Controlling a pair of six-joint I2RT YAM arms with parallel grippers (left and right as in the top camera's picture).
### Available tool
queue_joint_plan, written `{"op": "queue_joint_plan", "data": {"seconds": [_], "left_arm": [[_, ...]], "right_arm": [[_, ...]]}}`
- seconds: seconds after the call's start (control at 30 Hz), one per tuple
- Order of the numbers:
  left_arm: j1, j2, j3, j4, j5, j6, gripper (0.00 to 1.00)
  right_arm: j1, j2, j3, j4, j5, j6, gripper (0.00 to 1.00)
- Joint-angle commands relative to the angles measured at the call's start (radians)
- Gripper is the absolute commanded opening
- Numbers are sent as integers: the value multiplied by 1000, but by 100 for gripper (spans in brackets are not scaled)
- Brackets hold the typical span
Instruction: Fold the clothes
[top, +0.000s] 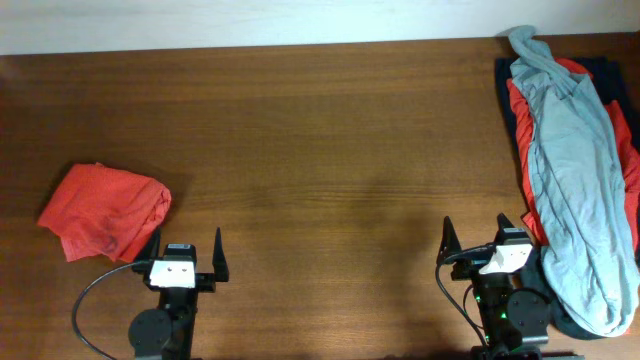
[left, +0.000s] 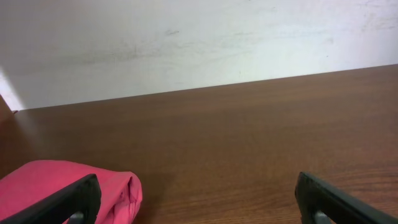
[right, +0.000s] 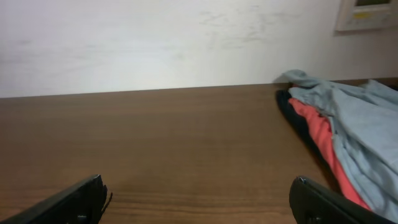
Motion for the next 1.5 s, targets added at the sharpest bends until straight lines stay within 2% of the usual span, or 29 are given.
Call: {"op": "queue_joint_plan", "data": {"seconds": [0.0,0.2,0.43,0.6,0.8,0.97,1.1,1.27,1.4,1.47], "left_arm": [[5,-6,0,-9,-7,1,99],[5,28,63,-49,-7,-53,99],[5,194,216,-71,-7,-52,99],[5,377,376,-138,-7,-52,99],[5,601,594,-309,7,-52,99],[5,740,747,-441,142,-52,99],[5,774,772,-450,198,-52,99],[5,773,772,-449,197,-52,99],[5,773,772,-449,196,-52,99],[5,773,772,-449,196,-52,99]], "right_arm": [[5,-2,0,8,-93,8,99],[5,1,63,-127,-48,9,99],[5,87,268,-335,68,9,99],[4,261,435,-460,92,9,99],[4,546,661,-610,76,9,99],[5,745,847,-678,6,8,99],[-2,859,932,-668,131,8,99],[-135,1025,1042,-616,261,8,99],[-322,1193,1164,-585,242,2,98],[-416,1283,1220,-544,193,-51,96]]}}
